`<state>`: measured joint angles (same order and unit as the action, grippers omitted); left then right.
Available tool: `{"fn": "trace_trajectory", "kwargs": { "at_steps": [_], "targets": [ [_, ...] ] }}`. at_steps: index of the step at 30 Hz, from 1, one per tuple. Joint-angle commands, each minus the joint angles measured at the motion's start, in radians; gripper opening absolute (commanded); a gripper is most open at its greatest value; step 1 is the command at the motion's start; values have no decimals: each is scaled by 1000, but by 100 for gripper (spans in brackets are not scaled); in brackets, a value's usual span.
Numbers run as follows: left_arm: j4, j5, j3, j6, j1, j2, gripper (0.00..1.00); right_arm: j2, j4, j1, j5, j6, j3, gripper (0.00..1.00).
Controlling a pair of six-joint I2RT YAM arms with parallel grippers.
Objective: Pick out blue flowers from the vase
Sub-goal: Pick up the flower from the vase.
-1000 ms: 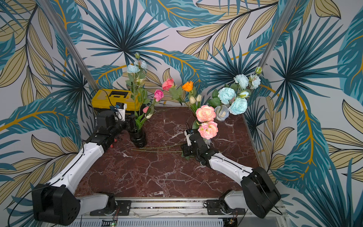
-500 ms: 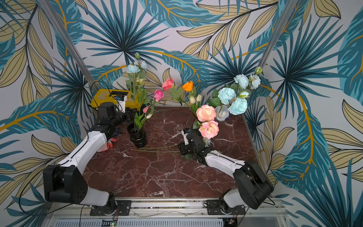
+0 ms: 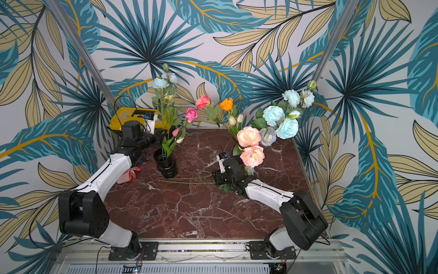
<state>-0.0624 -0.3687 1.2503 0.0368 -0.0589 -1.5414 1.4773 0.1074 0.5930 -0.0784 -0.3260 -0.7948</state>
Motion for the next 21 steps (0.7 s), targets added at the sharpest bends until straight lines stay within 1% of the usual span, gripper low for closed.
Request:
{"fn": "trace_trajectory", "kwargs": {
  "at_steps": [1, 6, 16, 21],
  "targets": [
    [16, -66, 34, 16, 7, -6, 20, 18, 1, 8, 6, -8, -13, 35],
    [16, -90, 35, 18, 5, 1, 12, 21, -1, 9, 8, -2, -22, 34],
    [16, -67, 23, 0, 5, 27, 0, 25, -11, 10, 6, 5, -38, 34],
    [15, -39, 18, -20, 6, 66, 0, 18, -16, 12, 14, 9, -39, 34]
  ]
}}
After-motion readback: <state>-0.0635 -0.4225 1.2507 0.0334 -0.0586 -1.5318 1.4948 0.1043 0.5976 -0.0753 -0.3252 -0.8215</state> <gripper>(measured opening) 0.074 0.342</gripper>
